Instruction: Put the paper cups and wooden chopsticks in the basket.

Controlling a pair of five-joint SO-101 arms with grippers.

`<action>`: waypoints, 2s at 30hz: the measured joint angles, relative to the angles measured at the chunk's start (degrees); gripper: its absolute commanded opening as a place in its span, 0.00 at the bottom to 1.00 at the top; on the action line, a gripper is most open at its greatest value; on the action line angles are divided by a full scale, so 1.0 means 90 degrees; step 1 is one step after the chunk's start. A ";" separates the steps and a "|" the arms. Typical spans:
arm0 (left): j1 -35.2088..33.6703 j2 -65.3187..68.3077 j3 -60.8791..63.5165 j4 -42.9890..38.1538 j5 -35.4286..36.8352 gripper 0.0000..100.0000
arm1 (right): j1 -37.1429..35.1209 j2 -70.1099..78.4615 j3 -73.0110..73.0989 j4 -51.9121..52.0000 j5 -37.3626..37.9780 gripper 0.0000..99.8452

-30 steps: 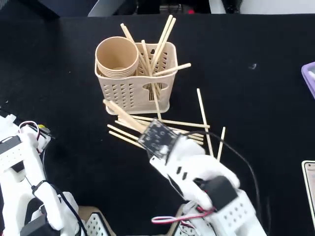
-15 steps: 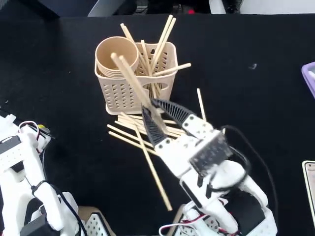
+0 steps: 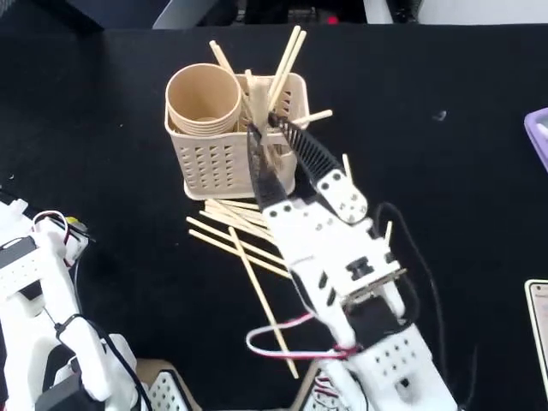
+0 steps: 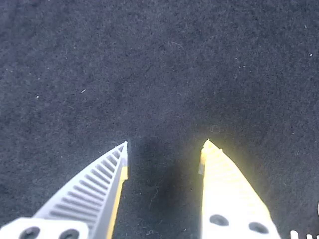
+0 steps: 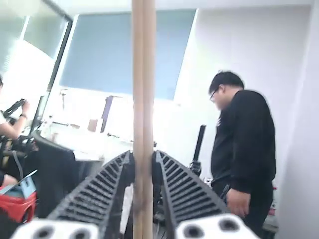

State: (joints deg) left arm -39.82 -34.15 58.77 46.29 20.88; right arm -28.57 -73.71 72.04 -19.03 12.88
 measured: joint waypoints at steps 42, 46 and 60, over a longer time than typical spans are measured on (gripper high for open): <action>0.0000 0.0000 0.0000 0.0000 0.0000 0.23 | 0.1661 0.3194 -0.3292 0.3565 -0.2950 0.21; 0.0000 0.0000 0.0000 0.0000 0.0000 0.23 | 0.2295 0.1807 -0.3028 0.5011 -0.2950 0.21; 0.1104 0.0000 0.0000 0.0117 -0.1221 0.23 | 0.3868 0.0752 0.0410 0.6593 -0.1553 0.21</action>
State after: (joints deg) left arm -29.89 -34.15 58.77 47.34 9.89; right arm 6.24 -66.95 75.74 40.31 -1.10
